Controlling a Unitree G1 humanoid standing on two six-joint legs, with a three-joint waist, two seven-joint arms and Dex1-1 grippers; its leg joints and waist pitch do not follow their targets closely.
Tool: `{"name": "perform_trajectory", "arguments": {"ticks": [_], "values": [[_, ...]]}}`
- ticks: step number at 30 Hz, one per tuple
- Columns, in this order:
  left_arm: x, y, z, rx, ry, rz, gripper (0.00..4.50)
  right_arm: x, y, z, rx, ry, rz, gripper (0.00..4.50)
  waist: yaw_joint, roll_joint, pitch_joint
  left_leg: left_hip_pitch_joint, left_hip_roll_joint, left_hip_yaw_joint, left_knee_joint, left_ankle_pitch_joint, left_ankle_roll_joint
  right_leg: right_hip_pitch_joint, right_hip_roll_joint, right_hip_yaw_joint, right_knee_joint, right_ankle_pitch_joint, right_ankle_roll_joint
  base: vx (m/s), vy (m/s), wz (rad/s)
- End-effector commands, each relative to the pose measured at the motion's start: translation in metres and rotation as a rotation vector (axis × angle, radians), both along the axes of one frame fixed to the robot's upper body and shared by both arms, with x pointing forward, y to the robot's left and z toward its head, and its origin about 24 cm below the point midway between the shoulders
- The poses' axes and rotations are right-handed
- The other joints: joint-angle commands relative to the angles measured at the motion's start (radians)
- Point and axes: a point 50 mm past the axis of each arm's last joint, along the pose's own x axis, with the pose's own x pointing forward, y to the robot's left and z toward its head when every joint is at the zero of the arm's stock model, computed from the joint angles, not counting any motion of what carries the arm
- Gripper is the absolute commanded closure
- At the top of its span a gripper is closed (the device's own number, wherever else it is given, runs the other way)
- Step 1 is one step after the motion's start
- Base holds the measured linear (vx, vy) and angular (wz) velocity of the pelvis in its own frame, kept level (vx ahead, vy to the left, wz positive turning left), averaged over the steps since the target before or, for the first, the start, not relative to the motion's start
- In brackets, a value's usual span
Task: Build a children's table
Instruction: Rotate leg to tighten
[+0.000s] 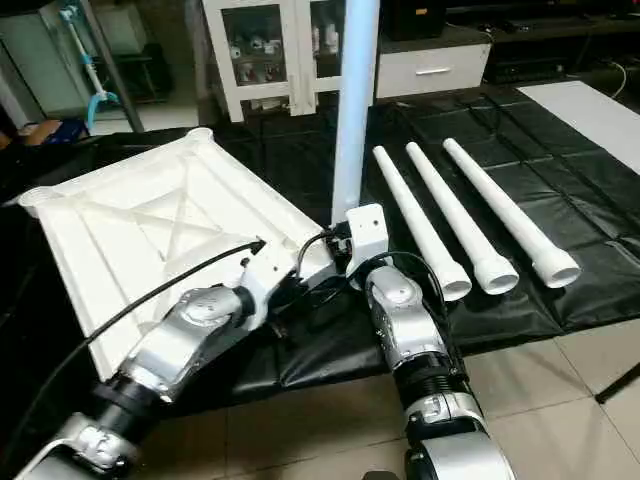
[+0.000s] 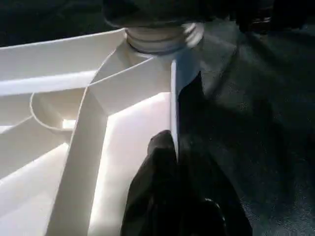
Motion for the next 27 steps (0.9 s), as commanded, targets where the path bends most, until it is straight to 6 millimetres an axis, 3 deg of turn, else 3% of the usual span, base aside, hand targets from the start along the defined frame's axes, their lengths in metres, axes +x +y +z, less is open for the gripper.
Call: {"name": "perform_trajectory", "arguments": {"ticks": [1, 4, 5, 7, 8, 9, 11, 13, 14, 16, 17, 19, 21, 27], "values": [[-0.013, 0.016, -0.020, 0.052, 0.096, -0.042, 4.50, -0.008, 0.023, 0.027, 0.094, -0.104, 0.284, 1.82, -0.001, -0.008, -0.054, 0.024, 0.060, -0.050, -0.104, -0.639, -0.038, 0.017, -0.029, 0.010, -0.074, -0.450, -0.125, 0.000, 0.000, 0.00], [-0.021, 0.019, -0.020, 0.032, 0.102, -0.123, 4.50, -0.014, 0.014, 0.029, 0.089, -0.096, 0.381, 1.59, -0.004, -0.007, -0.056, 0.014, 0.064, -0.051, -0.105, -0.584, -0.020, 0.025, -0.029, 0.015, -0.062, -0.387, -0.148, 0.000, 0.000, 0.00], [-0.022, 0.019, -0.020, 0.030, 0.099, -0.136, 4.50, -0.015, 0.012, 0.029, 0.088, -0.094, 0.393, 1.46, -0.006, -0.006, -0.056, 0.016, 0.064, -0.044, -0.103, -0.560, -0.013, 0.019, -0.028, 0.018, -0.059, -0.359, -0.171, 0.000, 0.000, 0.00], [-0.034, 0.032, -0.024, 0.061, 0.142, -0.193, 4.50, -0.022, -0.011, 0.033, 0.064, -0.077, 0.512, 1.41, 0.000, -0.005, -0.059, 0.019, 0.065, -0.042, -0.100, -0.533, -0.006, 0.025, -0.028, 0.019, -0.056, -0.329, -0.186, 0.000, 0.000, 0.00], [-0.037, 0.036, -0.025, 0.068, 0.151, -0.212, 4.50, -0.023, -0.018, 0.035, 0.061, -0.070, 0.539, 1.41, 0.002, -0.002, -0.058, 0.019, 0.066, -0.041, -0.101, -0.527, 0.001, 0.027, -0.028, 0.020, -0.055, -0.322, -0.188, 0.000, 0.000, 0.00], [-0.041, 0.040, -0.025, 0.068, 0.158, -0.247, 4.50, -0.025, -0.027, 0.038, 0.058, -0.058, 0.574, 1.07, 0.007, 0.002, -0.056, 0.023, 0.068, -0.038, -0.101, -0.526, 0.006, 0.021, -0.027, 0.022, -0.055, -0.328, -0.191, 0.000, 0.000, 0.00], [-0.043, 0.042, -0.025, 0.063, 0.158, -0.264, 4.50, -0.027, -0.031, 0.039, 0.059, -0.053, 0.589, 1.06, 0.008, 0.002, -0.056, 0.026, 0.067, -0.037, -0.100, -0.526, 0.002, 0.021, -0.026, 0.022, -0.055, -0.329, -0.196, 0.000, 0.000, 0.00], [-0.044, 0.045, -0.023, 0.059, 0.157, -0.266, 4.50, -0.029, -0.039, 0.043, 0.047, -0.040, 0.627, 1.01, 0.013, 0.001, -0.058, 0.022, 0.067, -0.039, -0.101, -0.499, 0.005, 0.029, -0.025, 0.023, -0.049, -0.303, -0.198, 0.000, 0.000, 0.00], [-0.043, 0.046, -0.022, 0.057, 0.157, -0.271, 4.50, -0.030, -0.044, 0.044, 0.032, -0.024, 0.648, 0.64, 0.015, -0.001, -0.060, 0.024, 0.067, -0.037, -0.100, -0.487, 0.007, 0.027, -0.024, 0.023, -0.049, -0.294, -0.201, 0.000, 0.000, 0.00], [-0.043, 0.045, -0.017, 0.031, 0.154, -0.300, 4.50, -0.033, -0.059, 0.040, -0.042, 0.035, 0.695, 0.62, 0.028, -0.001, -0.064, 0.028, 0.068, -0.033, -0.097, -0.456, 0.012, 0.027, -0.024, 0.025, -0.048, -0.270, -0.210, 0.000, 0.000, 0.00], [-0.043, 0.044, -0.015, 0.023, 0.153, -0.307, 4.50, -0.034, -0.062, 0.038, -0.064, 0.050, 0.702, 0.61, 0.039, -0.001, -0.066, 0.033, 0.069, -0.029, -0.095, -0.429, 0.017, 0.025, -0.023, 0.026, -0.046, -0.249, -0.217, 0.000, 0.000, 0.00], [-0.043, 0.043, -0.013, 0.015, 0.153, -0.318, 4.50, -0.035, -0.066, 0.036, -0.092, 0.067, 0.710, 0.44, 0.046, -0.007, -0.066, 0.025, 0.067, -0.023, -0.090, -0.380, 0.038, 0.029, -0.024, 0.029, -0.042, -0.224, -0.226, 0.000, 0.000, 0.00], [-0.045, 0.040, -0.012, 0.006, 0.162, -0.336, 4.50, -0.037, -0.073, 0.029, -0.145, 0.105, 0.721, 0.19, 0.055, -0.009, -0.064, 0.026, 0.066, -0.021, -0.087, -0.379, 0.043, 0.026, -0.026, 0.032, -0.043, -0.275, -0.219, 0.000, 0.000, 0.00], [-0.047, 0.035, -0.013, 0.002, 0.168, -0.353, 4.50, -0.034, -0.071, 0.028, -0.130, 0.105, 0.712, 0.06, 0.066, -0.008, -0.069, 0.023, 0.069, -0.021, -0.084, -0.310, 0.064, 0.032, -0.023, 0.031, -0.036, -0.222, -0.231, 0.000, 0.000, 0.00]]}}
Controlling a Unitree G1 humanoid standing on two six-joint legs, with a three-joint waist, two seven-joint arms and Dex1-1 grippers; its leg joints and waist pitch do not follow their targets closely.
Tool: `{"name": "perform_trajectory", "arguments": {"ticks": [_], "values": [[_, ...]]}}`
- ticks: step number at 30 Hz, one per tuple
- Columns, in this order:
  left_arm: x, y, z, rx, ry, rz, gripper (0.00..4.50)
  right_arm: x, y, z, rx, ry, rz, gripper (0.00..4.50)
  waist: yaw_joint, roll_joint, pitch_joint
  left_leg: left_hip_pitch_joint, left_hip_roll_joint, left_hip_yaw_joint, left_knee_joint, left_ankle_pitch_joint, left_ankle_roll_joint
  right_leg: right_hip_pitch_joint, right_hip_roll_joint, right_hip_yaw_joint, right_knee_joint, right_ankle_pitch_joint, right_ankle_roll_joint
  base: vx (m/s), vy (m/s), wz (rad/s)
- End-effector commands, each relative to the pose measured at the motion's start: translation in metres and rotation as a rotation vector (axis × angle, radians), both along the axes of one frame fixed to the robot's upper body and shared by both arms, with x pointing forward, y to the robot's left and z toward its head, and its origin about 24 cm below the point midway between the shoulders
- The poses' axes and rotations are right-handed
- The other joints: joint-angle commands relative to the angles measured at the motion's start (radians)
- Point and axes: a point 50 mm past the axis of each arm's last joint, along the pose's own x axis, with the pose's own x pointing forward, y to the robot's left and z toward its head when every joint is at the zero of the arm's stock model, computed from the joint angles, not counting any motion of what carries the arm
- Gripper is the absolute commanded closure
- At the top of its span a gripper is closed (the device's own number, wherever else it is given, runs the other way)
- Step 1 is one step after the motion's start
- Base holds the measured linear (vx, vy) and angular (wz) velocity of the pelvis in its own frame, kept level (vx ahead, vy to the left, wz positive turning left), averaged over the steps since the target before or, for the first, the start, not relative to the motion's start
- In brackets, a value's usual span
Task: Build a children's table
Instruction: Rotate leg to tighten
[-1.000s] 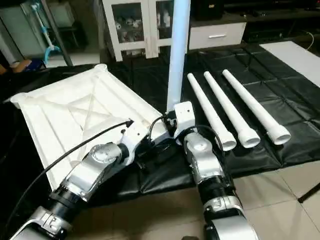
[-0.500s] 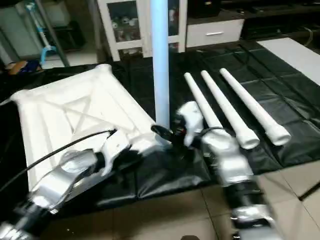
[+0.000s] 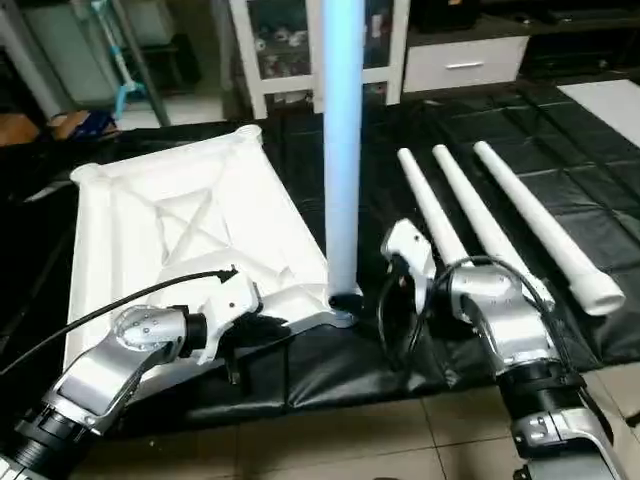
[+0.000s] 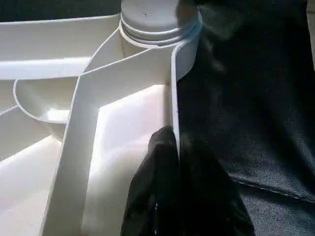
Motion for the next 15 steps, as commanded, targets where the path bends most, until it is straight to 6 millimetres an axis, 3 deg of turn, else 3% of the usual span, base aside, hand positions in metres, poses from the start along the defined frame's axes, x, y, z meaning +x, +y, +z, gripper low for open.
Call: {"name": "perform_trajectory", "arguments": {"ticks": [1, 7, 15], "values": [[-0.0081, 0.0017, -0.0155, 0.060, 0.074, -0.023, 4.50, 0.0019, 0.0058, 0.0047, -0.003, -0.023, 0.037, 0.06, 0.004, -0.023, -0.060, 0.016, 0.067, -0.032, -0.085, -0.310, 0.066, 0.027, -0.022, 0.020, -0.058, -0.230, -0.220, 0.000, 0.000, 0.00], [-0.0106, 0.0006, -0.0158, 0.058, 0.082, -0.031, 4.50, 0.0043, 0.0124, 0.0057, 0.029, -0.048, 0.043, 0.06, 0.015, -0.022, -0.057, 0.020, 0.068, -0.031, -0.088, -0.338, 0.050, 0.024, -0.022, 0.022, -0.061, -0.277, -0.209, 0.000, 0.000, 0.00], [-0.0124, 0.0016, -0.0167, 0.065, 0.093, -0.042, 4.50, 0.0001, 0.0111, 0.0001, 0.018, 0.008, 0.091, 0.69, 0.016, -0.022, -0.058, 0.019, 0.068, -0.031, -0.088, -0.338, 0.048, 0.025, -0.022, 0.022, -0.061, -0.269, -0.209, 0.000, 0.000, 0.00]]}}
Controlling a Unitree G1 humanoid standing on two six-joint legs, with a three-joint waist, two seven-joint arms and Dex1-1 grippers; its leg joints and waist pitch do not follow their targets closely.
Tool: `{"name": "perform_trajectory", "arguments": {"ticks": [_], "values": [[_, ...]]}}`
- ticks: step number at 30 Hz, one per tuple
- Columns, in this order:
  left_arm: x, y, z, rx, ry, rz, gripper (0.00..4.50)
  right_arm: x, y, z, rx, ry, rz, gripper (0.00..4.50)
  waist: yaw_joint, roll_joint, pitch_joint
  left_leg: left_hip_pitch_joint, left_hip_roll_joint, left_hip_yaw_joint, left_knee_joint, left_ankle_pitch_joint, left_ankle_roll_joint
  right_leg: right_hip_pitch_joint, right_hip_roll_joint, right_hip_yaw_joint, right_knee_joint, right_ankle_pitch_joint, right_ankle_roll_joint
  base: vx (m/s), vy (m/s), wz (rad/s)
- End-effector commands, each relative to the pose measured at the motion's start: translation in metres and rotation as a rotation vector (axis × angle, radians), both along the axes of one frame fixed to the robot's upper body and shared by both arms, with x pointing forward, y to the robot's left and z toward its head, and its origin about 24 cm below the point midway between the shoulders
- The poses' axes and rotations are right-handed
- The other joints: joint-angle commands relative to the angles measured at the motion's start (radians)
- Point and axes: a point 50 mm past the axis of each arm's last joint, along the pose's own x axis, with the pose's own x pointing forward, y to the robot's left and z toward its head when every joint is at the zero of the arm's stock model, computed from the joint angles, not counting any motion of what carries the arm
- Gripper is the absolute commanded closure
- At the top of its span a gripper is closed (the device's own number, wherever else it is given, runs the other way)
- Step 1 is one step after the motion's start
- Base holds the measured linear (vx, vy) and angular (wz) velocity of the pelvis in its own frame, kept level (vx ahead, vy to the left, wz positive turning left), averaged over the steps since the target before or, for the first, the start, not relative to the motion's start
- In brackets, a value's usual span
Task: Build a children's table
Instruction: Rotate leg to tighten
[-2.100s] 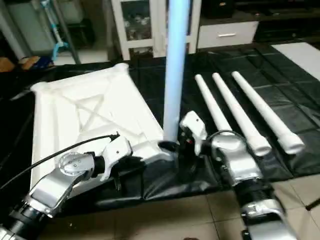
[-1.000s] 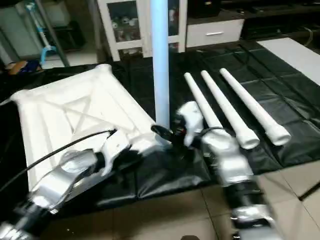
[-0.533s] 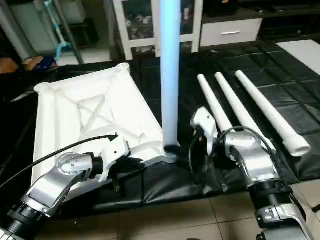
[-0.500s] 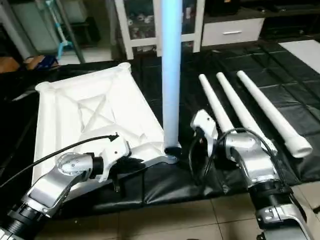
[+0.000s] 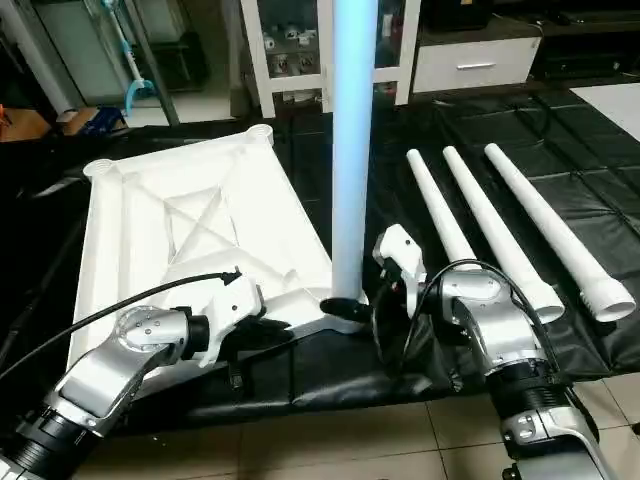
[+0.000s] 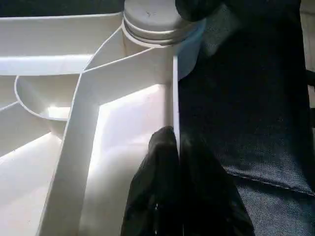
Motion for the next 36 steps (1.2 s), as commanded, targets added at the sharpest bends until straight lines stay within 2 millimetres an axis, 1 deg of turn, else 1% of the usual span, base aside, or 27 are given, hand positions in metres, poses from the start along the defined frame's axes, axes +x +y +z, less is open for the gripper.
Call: {"name": "perform_trajectory", "arguments": {"ticks": [1, 3, 4, 5, 6, 8, 10, 12, 15, 20, 26, 29, 30, 33, 34, 35, 36], "values": [[-0.009, 0.004, -0.016, 0.062, 0.077, -0.018, 4.50, 0.001, 0.000, 0.002, -0.015, 0.007, 0.019, 0.81, 0.001, -0.021, -0.058, 0.019, 0.068, -0.034, -0.088, -0.336, 0.048, 0.025, -0.021, 0.020, -0.060, -0.267, -0.210, 0.000, 0.000, 0.00], [-0.010, 0.004, -0.016, 0.062, 0.078, -0.018, 4.50, 0.001, -0.001, 0.002, -0.021, 0.011, 0.022, 1.01, 0.001, -0.022, -0.058, 0.017, 0.067, -0.034, -0.088, -0.332, 0.050, 0.026, -0.022, 0.020, -0.060, -0.264, -0.211, 0.000, 0.000, 0.00], [-0.010, 0.004, -0.017, 0.063, 0.080, -0.019, 4.50, 0.001, -0.002, 0.001, -0.030, 0.014, 0.023, 1.07, 0.001, -0.020, -0.058, 0.019, 0.068, -0.034, -0.088, -0.333, 0.049, 0.026, -0.022, 0.020, -0.060, -0.268, -0.212, 0.000, 0.000, 0.00], [-0.010, 0.004, -0.017, 0.063, 0.082, -0.020, 4.50, 0.001, -0.002, 0.000, -0.035, 0.015, 0.024, 1.15, 0.001, -0.021, -0.058, 0.018, 0.067, -0.034, -0.088, -0.332, 0.049, 0.026, -0.022, 0.019, -0.060, -0.266, -0.212, 0.000, 0.000, 0.00], [-0.010, 0.004, -0.017, 0.064, 0.082, -0.021, 4.50, 0.001, -0.003, 0.000, -0.037, 0.015, 0.025, 1.33, 0.001, -0.022, -0.059, 0.017, 0.067, -0.034, -0.087, -0.324, 0.053, 0.027, -0.022, 0.020, -0.059, -0.258, -0.215, 0.000, 0.000, 0.00], [-0.011, 0.004, -0.017, 0.064, 0.085, -0.023, 4.50, 0.002, -0.003, -0.001, -0.045, 0.015, 0.023, 1.42, 0.002, -0.021, -0.059, 0.018, 0.067, -0.033, -0.086, -0.319, 0.055, 0.027, -0.022, 0.019, -0.059, -0.255, -0.215, 0.000, 0.000, 0.00], [-0.011, 0.004, -0.017, 0.065, 0.087, -0.026, 4.50, 0.003, -0.003, -0.002, -0.045, 0.007, 0.007, 1.69, 0.001, -0.021, -0.059, 0.018, 0.067, -0.033, -0.086, -0.316, 0.055, 0.026, -0.022, 0.019, -0.059, -0.252, -0.217, 0.000, 0.000, 0.00], [-0.011, 0.005, -0.017, 0.065, 0.088, -0.027, 4.50, 0.004, -0.002, -0.002, -0.041, 0.004, -0.002, 1.69, 0.001, -0.020, -0.060, 0.018, 0.067, -0.033, -0.086, -0.318, 0.056, 0.027, -0.022, 0.019, -0.058, -0.251, -0.219, 0.000, 0.000, 0.00], [-0.012, 0.005, -0.017, 0.067, 0.089, -0.028, 4.50, 0.003, -0.001, -0.002, -0.030, 0.011, -0.001, 1.99, 0.001, -0.020, -0.059, 0.018, 0.067, -0.033, -0.086, -0.321, 0.056, 0.027, -0.021, 0.018, -0.059, -0.256, -0.218, 0.000, 0.000, 0.00], [-0.012, 0.005, -0.017, 0.067, 0.091, -0.029, 4.50, 0.003, 0.000, -0.002, -0.012, 0.005, -0.006, 2.12, 0.000, -0.020, -0.060, 0.018, 0.067, -0.034, -0.086, -0.321, 0.055, 0.027, -0.020, 0.018, -0.058, -0.247, -0.219, 0.000, 0.000, 0.00], [-0.013, 0.005, -0.017, 0.067, 0.091, -0.031, 4.50, 0.003, 0.002, 0.000, 0.016, 0.000, -0.005, 2.14, -0.001, -0.020, -0.060, 0.018, 0.067, -0.033, -0.086, -0.315, 0.057, 0.028, -0.021, 0.018, -0.057, -0.243, -0.222, 0.000, 0.000, 0.00], [-0.012, 0.004, -0.017, 0.068, 0.090, -0.027, 4.50, 0.005, 0.003, -0.001, 0.032, -0.006, -0.031, 2.15, -0.001, -0.020, -0.060, 0.017, 0.067, -0.033, -0.085, -0.308, 0.061, 0.028, -0.021, 0.019, -0.057, -0.239, -0.223, 0.000, 0.000, 0.00], [-0.012, 0.004, -0.017, 0.068, 0.089, -0.026, 4.50, 0.005, 0.003, -0.001, 0.036, -0.006, -0.038, 2.15, -0.002, -0.021, -0.059, 0.017, 0.067, -0.033, -0.086, -0.318, 0.059, 0.028, -0.021, 0.018, -0.058, -0.255, -0.221, 0.000, 0.000, 0.00], [-0.006, -0.001, -0.018, 0.065, 0.076, 0.028, 4.50, 0.010, 0.008, -0.008, 0.073, -0.011, -0.159, 2.15, -0.005, -0.022, -0.057, 0.017, 0.066, -0.034, -0.087, -0.333, 0.050, 0.025, -0.023, 0.019, -0.061, -0.284, -0.215, 0.000, 0.000, 0.00], [-0.005, -0.001, -0.018, 0.066, 0.075, 0.035, 4.50, 0.011, 0.009, -0.009, 0.075, -0.011, -0.170, 2.15, -0.007, -0.021, -0.056, 0.017, 0.066, -0.034, -0.088, -0.340, 0.044, 0.023, -0.022, 0.020, -0.062, -0.297, -0.212, 0.000, 0.000, 0.00], [0.001, -0.004, -0.019, 0.078, 0.058, 0.077, 4.50, 0.013, 0.013, -0.015, 0.082, -0.009, -0.229, 2.15, -0.012, -0.022, -0.054, 0.019, 0.064, -0.036, -0.090, -0.374, 0.024, 0.022, -0.021, 0.018, -0.065, -0.343, -0.196, 0.000, 0.000, 0.00], [0.007, -0.007, -0.019, 0.087, 0.043, 0.113, 4.50, 0.013, 0.017, -0.019, 0.083, -0.011, -0.268, 2.16, -0.016, -0.020, -0.050, 0.023, 0.064, -0.037, -0.092, -0.419, 0.008, 0.015, -0.021, 0.019, -0.071, -0.393, -0.182, 0.000, 0.000, 0.00]]}}
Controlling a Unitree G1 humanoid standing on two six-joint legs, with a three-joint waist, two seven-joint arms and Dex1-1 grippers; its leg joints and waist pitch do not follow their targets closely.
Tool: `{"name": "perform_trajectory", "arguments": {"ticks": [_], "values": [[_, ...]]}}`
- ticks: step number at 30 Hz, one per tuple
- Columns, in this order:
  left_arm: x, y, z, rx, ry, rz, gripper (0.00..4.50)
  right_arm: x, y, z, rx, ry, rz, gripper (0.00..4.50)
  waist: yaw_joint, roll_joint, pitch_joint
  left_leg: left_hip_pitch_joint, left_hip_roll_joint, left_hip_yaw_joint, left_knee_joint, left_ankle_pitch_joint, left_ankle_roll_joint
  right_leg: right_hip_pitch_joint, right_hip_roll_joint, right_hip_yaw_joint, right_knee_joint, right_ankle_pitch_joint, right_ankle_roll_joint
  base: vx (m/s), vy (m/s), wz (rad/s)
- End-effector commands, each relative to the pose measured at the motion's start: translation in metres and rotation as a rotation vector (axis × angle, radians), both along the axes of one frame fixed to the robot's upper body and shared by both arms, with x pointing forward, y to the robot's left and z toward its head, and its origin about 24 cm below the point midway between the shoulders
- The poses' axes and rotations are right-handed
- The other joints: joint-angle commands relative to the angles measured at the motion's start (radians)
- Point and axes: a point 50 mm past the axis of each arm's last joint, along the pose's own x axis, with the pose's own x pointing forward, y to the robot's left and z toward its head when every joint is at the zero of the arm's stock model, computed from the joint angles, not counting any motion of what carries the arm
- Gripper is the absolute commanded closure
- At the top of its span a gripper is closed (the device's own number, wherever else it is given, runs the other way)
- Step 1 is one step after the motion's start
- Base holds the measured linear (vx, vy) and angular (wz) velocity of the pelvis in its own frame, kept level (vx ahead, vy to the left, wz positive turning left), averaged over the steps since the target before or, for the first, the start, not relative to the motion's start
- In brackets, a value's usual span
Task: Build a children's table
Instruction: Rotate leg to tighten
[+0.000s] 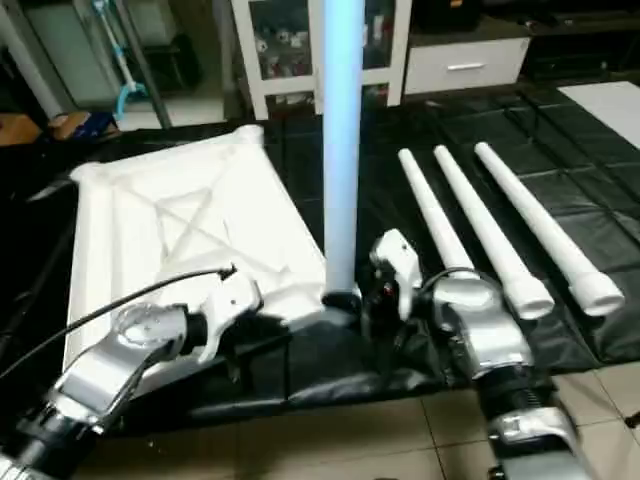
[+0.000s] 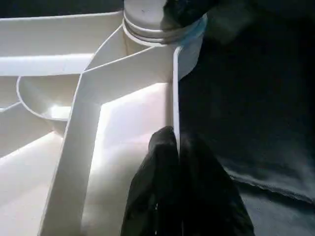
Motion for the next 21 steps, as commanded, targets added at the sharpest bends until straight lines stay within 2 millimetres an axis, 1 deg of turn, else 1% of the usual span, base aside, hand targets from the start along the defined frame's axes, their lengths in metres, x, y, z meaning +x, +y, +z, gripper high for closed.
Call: {"name": "perform_trajectory", "arguments": {"ticks": [1, 2, 3, 4, 5, 6, 7, 8, 9, 10, 11, 12, 13, 14, 16, 17, 18, 19, 20, 21], "values": [[0.000, -0.007, -0.018, 0.074, 0.044, 0.046, 4.50, 0.007, 0.010, -0.004, 0.012, -0.024, -0.117, 2.16, -0.006, -0.018, -0.048, 0.023, 0.063, -0.037, -0.093, -0.438, -0.003, 0.012, -0.022, 0.019, -0.074, -0.413, -0.177, 0.000, 0.000, 0.00], [0.003, -0.009, -0.018, 0.075, 0.037, 0.064, 4.50, 0.007, 0.013, -0.006, 0.009, -0.026, -0.137, 2.16, -0.008, -0.019, -0.048, 0.025, 0.062, -0.038, -0.093, -0.451, -0.011, 0.010, -0.021, 0.018, -0.076, -0.427, -0.171, 0.000, 0.000, 0.00], [0.008, -0.013, -0.017, 0.075, 0.028, 0.099, 4.50, 0.008, 0.019, -0.009, 0.003, -0.028, -0.182, 2.16, -0.012, -0.020, -0.047, 0.023, 0.061, -0.042, -0.095, -0.480, -0.023, 0.010, -0.022, 0.017, -0.078, -0.452, -0.159, 0.000, 0.000, 0.00], [0.008, -0.013, -0.017, 0.075, 0.027, 0.101, 4.50, 0.008, 0.020, -0.009, 0.003, -0.028, -0.184, 2.16, -0.019, -0.021, -0.045, 0.023, 0.060, -0.044, -0.097, -0.511, -0.031, 0.008, -0.022, 0.016, -0.082, -0.488, -0.144, 0.000, 0.000, 0.00], [0.018, -0.019, -0.016, 0.077, 0.015, 0.196, 4.50, 0.011, 0.030, -0.015, -0.017, -0.037, -0.283, 2.16, -0.025, -0.017, -0.043, 0.026, 0.059, -0.046, -0.096, -0.535, -0.040, 0.004, -0.022, 0.015, -0.085, -0.517, -0.130, 0.000, 0.000, 0.00], [0.018, -0.019, -0.016, 0.077, 0.015, 0.196, 4.50, 0.011, 0.030, -0.015, -0.017, -0.037, -0.283, 2.16, -0.025, -0.017, -0.043, 0.026, 0.059, -0.046, -0.096, -0.535, -0.040, 0.004, -0.022, 0.015, -0.085, -0.517, -0.130, 0.000, 0.000, 0.00], [0.024, -0.022, -0.015, 0.076, 0.003, 0.252, 4.50, 0.013, 0.037, -0.017, -0.024, -0.045, -0.335, 2.17, -0.030, -0.020, -0.041, 0.029, 0.057, -0.050, -0.097, -0.570, -0.050, 0.000, -0.023, 0.011, -0.094, -0.578, -0.102, 0.000, 0.000, 0.00], [0.031, -0.026, -0.013, 0.075, -0.012, 0.312, 4.50, 0.015, 0.044, -0.018, -0.012, -0.047, -0.408, 2.17, -0.033, -0.016, -0.038, 0.033, 0.054, -0.051, -0.096, -0.595, -0.058, -0.008, -0.021, 0.010, -0.099, -0.608, -0.088, -0.080, 0.013, 0.00], [0.037, -0.031, -0.011, 0.081, -0.034, 0.360, 4.50, 0.018, 0.055, -0.018, 0.020, -0.039, -0.489, 2.17, -0.042, -0.015, -0.036, 0.036, 0.051, -0.053, -0.096, -0.624, -0.065, -0.013, -0.019, 0.005, -0.104, -0.623, -0.081, -0.053, 0.009, 0.01], [0.039, -0.033, -0.010, 0.084, -0.041, 0.374, 4.50, 0.018, 0.058, -0.018, 0.030, -0.034, -0.516, 2.19, -0.042, -0.015, -0.036, 0.036, 0.051, -0.053, -0.096, -0.624, -0.065, -0.013, -0.019, 0.005, -0.104, -0.623, -0.081, -0.062, 0.012, -0.01], [0.041, -0.035, -0.009, 0.081, -0.050, 0.394, 4.50, 0.019, 0.066, -0.016, 0.040, -0.046, -0.531, 2.23, -0.053, -0.011, -0.036, 0.034, 0.051, -0.062, -0.101, -0.669, -0.069, -0.005, -0.017, -0.007, -0.107, -0.627, -0.061, 0.000, 0.000, 0.00], [0.042, -0.037, -0.008, 0.083, -0.056, 0.400, 4.50, 0.020, 0.072, -0.014, 0.045, -0.062, -0.535, 2.31, -0.057, -0.009, -0.035, 0.034, 0.052, -0.063, -0.105, -0.686, -0.070, -0.004, -0.016, -0.010, -0.109, -0.621, -0.058, 0.000, 0.000, 0.00], [0.043, -0.038, -0.008, 0.085, -0.058, 0.403, 4.50, 0.020, 0.077, -0.011, 0.046, -0.089, -0.536, 2.37, -0.064, -0.006, -0.035, 0.031, 0.053, -0.069, -0.110, -0.714, -0.073, 0.003, -0.017, -0.017, -0.109, -0.602, -0.056, 0.000, 0.000, 0.00], [0.043, -0.037, -0.008, 0.088, -0.058, 0.404, 4.50, 0.018, 0.087, -0.006, 0.063, -0.132, -0.481, 2.44, -0.068, -0.004, -0.036, 0.028, 0.056, -0.075, -0.116, -0.738, -0.079, 0.008, -0.018, -0.020, -0.105, -0.574, -0.057, 0.000, 0.000, 0.00], [0.043, -0.034, -0.009, 0.091, -0.057, 0.407, 4.50, 0.016, 0.092, -0.004, 0.074, -0.147, -0.452, 2.48, -0.069, -0.005, -0.040, 0.028, 0.056, -0.075, -0.116, -0.740, -0.081, 0.008, -0.019, -0.017, -0.104, -0.532, -0.068, 0.000, 0.000, 0.00], [0.043, -0.033, -0.010, 0.092, -0.056, 0.408, 4.50, 0.015, 0.093, -0.004, 0.079, -0.150, -0.441, 2.48, -0.067, -0.006, -0.044, 0.029, 0.053, -0.070, -0.112, -0.705, -0.067, 0.002, -0.025, -0.008, -0.105, -0.484, -0.097, 0.000, 0.000, 0.00], [0.042, -0.031, -0.011, 0.093, -0.055, 0.411, 4.50, 0.014, 0.094, -0.003, 0.076, -0.160, -0.427, 2.48, -0.068, -0.010, -0.044, 0.027, 0.053, -0.068, -0.111, -0.691, -0.060, 0.002, -0.025, -0.006, -0.105, -0.473, -0.106, 0.000, 0.000, 0.00], [0.043, -0.029, -0.012, 0.095, -0.054, 0.415, 4.50, 0.014, 0.095, -0.003, 0.074, -0.170, -0.422, 2.48, -0.068, -0.008, -0.043, 0.021, 0.053, -0.066, -0.110, -0.668, -0.049, 0.004, -0.027, -0.005, -0.104, -0.460, -0.116, 0.000, 0.000, 0.00], [0.042, -0.026, -0.013, 0.096, -0.052, 0.417, 4.50, 0.013, 0.094, -0.001, 0.091, -0.175, -0.416, 2.48, -0.069, -0.010, -0.043, 0.019, 0.054, -0.066, -0.110, -0.659, -0.045, 0.005, -0.028, -0.004, -0.103, -0.457, -0.120, 0.000, 0.000, 0.00], [0.041, -0.022, -0.014, 0.098, -0.047, 0.412, 4.50, 0.013, 0.093, 0.003, 0.115, -0.197, -0.406, 2.17, -0.069, -0.008, -0.046, 0.012, 0.056, -0.067, -0.112, -0.625, -0.037, 0.012, -0.029, -0.002, -0.096, -0.423, -0.131, 0.000, 0.000, 0.00]]}}
